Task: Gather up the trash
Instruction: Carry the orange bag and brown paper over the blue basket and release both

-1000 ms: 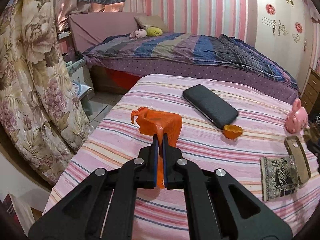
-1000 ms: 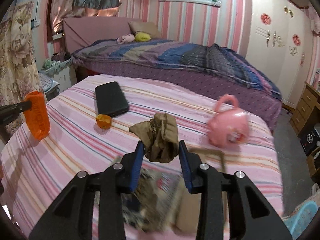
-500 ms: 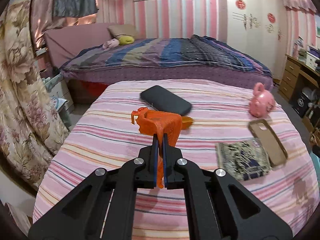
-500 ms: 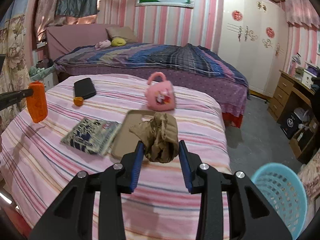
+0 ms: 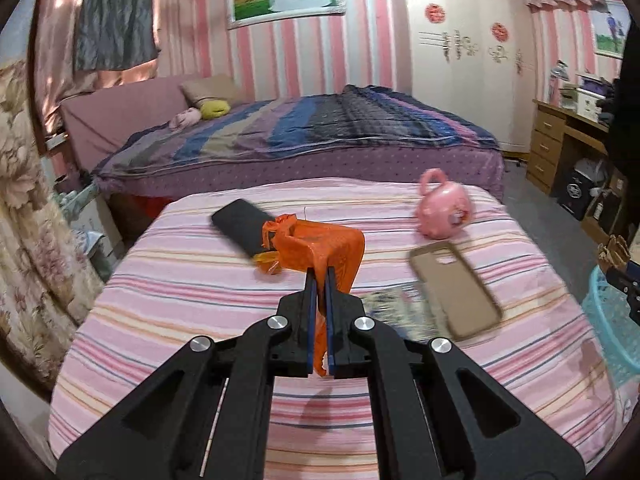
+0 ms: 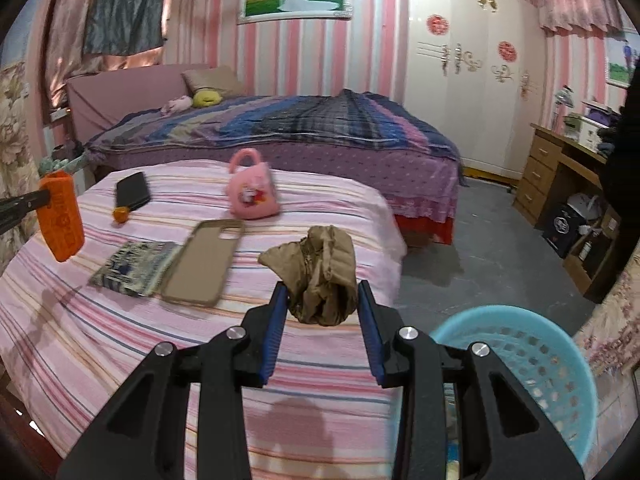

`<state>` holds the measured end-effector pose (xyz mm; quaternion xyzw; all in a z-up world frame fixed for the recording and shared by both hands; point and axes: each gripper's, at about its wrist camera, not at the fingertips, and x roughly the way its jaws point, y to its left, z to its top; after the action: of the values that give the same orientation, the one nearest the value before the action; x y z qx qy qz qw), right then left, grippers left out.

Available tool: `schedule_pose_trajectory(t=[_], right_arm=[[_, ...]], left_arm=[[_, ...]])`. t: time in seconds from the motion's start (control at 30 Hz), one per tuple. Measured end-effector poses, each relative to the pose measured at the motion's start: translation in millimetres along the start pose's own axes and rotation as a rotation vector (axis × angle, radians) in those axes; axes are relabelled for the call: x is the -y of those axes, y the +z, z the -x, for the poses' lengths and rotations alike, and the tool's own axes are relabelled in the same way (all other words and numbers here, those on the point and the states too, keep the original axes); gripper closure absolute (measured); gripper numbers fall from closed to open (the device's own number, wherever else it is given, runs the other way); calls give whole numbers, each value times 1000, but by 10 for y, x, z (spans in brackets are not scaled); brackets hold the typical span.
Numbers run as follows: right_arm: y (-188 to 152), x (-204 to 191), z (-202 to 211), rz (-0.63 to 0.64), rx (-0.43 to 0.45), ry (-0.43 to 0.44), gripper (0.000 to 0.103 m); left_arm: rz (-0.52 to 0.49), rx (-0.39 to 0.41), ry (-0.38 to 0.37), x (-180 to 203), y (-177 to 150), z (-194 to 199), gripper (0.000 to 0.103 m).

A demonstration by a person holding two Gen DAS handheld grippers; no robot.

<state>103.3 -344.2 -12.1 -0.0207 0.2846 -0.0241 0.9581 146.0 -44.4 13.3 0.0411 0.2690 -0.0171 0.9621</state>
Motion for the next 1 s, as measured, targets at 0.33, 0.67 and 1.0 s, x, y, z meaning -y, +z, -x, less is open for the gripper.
schedule_pose_trajectory(t=[0.33,0.67,1.0], right_arm=[[-198,930,227,-71,-22,-162,67],[-393,1589,378,-134,-44,-229,67],[-544,1980,446,-216,-53,-268,67]], left_arm=[[-50,40,-127,1061,50,149,101],[-128,72,-290,2300,32,360,101],[-186,20,-422,3145,-146,256,101]])
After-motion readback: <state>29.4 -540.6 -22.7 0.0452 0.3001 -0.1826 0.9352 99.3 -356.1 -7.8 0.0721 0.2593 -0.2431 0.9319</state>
